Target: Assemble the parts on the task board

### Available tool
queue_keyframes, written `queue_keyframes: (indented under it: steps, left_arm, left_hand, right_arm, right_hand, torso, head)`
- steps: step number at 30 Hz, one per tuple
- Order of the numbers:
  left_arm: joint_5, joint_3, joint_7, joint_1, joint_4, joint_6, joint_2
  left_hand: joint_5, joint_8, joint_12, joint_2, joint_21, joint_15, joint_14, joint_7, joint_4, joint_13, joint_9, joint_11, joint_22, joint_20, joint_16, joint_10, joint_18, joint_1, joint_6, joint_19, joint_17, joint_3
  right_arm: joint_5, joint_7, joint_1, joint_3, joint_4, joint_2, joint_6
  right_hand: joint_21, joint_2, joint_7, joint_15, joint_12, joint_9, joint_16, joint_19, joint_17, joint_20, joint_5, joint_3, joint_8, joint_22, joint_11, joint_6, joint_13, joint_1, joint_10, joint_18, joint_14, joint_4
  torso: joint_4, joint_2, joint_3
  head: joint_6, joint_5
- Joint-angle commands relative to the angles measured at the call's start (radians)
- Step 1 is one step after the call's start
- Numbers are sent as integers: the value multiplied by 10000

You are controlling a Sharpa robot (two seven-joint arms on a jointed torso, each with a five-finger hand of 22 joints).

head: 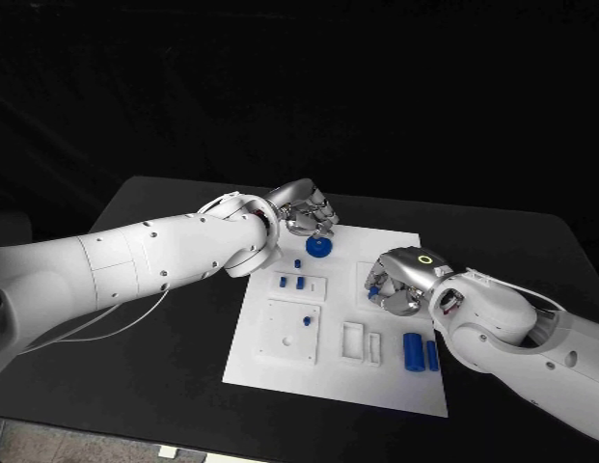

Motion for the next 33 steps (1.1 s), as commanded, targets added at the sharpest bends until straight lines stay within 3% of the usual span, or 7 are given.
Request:
queue_keyframes:
  steps: [1,6,10,19,22,27,33]
  left_arm:
    - [66,11,129,12,10,35,8]
    - [66,11,146,12,-30,31,-6]
    - [69,12,212,12,-132,14,-22]
    - [90,15,327,38,-484,-72,-90]
    - [93,15,355,60,-625,-91,-130]
    - [96,14,385,83,-783,-135,-198]
    - [98,14,408,108,-930,-222,-265]
  left_hand:
    - [47,-2,-8,77,-1,15,15,6,-65,0,11,38,107,-7,-37,-66,-69,2,-66,-97,8,10]
    - [47,-2,-8,77,-1,15,15,6,-65,0,11,38,107,-7,-37,-66,-69,2,-66,-97,8,10]
    - [47,-2,-8,77,-1,15,15,6,-65,0,11,38,107,-7,-37,-66,-69,2,-66,-97,8,10]
    - [53,0,-6,86,-8,17,12,4,-63,1,11,35,119,-3,-37,-59,-70,-20,-60,-107,9,16]
    - [53,0,-6,86,-8,17,12,4,-63,1,11,35,119,-3,-37,-59,-70,-20,-60,-107,9,16]
    - [55,0,-7,76,-4,11,17,0,-83,1,12,30,127,-8,-35,-45,-69,-5,-49,-107,10,20]
    - [57,-1,-8,65,-2,11,16,1,-98,0,11,33,143,-10,-37,-46,-71,6,-48,-109,9,19]
  right_arm:
    - [-351,-48,-22,8,167,-11,-714]
    - [-156,47,-32,187,577,-88,-1106]
    - [189,284,-35,350,1121,-121,-1592]
    - [790,712,-36,412,1633,263,-1849]
    - [888,796,-36,341,1613,478,-1760]
    - [926,882,-38,132,1512,770,-1610]
    - [767,963,-41,-341,1219,1171,-1256]
  right_hand:
    - [72,138,-1,-94,30,33,27,362,19,-71,55,109,22,66,-228,96,44,8,349,-11,-5,-11]
    - [77,121,-12,-120,26,32,12,352,33,-100,56,161,20,122,-236,137,41,7,378,-11,-5,-12]
    - [69,119,-11,-128,25,32,-3,350,37,-109,56,166,20,147,-236,140,40,7,378,-9,-5,3]
    - [-30,165,-6,-137,26,30,-51,344,55,-119,56,93,17,184,-231,123,39,40,355,-4,-5,28]
    - [-59,181,-4,-138,24,30,-62,345,58,-118,56,74,17,187,-229,114,38,41,347,-3,0,25]
    - [-89,195,-3,-139,25,30,-78,350,61,-120,56,53,17,198,-227,108,38,51,341,-4,3,3]
    - [-128,211,0,-140,25,30,-92,351,65,-120,56,46,17,204,-224,100,38,47,333,-1,5,-24]
  torso:
    - [5,-1,8]
    - [5,2,11]
    - [-5,-13,-12]
    - [13,-26,-43]
    - [24,-33,-70]
    - [50,-26,-72]
    - [36,-26,-85]
  head:
    - [-2,58]
    - [12,144]
    - [-4,177]
    - [-9,279]
    - [-14,356]
    - [-16,460]
    - [-24,625]
